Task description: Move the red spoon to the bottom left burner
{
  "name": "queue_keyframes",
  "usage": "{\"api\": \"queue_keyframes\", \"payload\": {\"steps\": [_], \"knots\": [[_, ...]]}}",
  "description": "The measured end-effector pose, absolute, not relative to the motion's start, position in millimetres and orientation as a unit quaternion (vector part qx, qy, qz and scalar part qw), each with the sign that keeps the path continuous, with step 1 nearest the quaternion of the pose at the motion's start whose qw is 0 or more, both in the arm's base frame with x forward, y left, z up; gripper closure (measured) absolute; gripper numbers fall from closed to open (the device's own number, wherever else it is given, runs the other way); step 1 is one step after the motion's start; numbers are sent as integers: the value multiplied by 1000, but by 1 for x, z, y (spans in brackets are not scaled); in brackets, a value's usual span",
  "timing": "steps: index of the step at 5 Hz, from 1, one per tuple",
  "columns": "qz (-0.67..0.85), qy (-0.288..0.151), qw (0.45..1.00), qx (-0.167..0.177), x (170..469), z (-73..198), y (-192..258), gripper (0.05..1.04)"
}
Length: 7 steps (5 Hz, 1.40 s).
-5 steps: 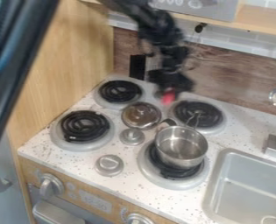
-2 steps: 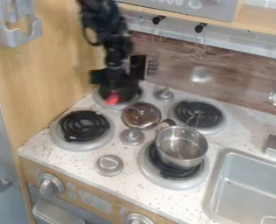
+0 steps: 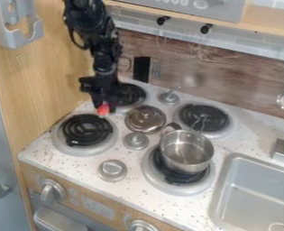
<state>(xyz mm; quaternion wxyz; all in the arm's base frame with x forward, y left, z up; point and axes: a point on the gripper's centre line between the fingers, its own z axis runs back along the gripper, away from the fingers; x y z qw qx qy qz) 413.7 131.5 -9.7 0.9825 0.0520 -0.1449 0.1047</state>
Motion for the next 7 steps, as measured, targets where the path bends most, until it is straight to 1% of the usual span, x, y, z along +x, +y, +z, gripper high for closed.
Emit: {"api": "queue_keyframes", "payload": {"steps": [1, 2, 3, 4, 5, 6, 7], "knots": [[94, -121, 987, 48, 397, -9, 141, 723], [79, -99, 990, 54, 389, -3, 142, 723], [82, -76, 993, 46, 387, 5, 151, 657], [135, -7, 990, 35, 379, -11, 159, 337], [156, 38, 987, 30, 379, -16, 162, 83], [162, 48, 985, 27, 381, -19, 162, 73], [151, 31, 988, 11, 385, -25, 157, 83]]}}
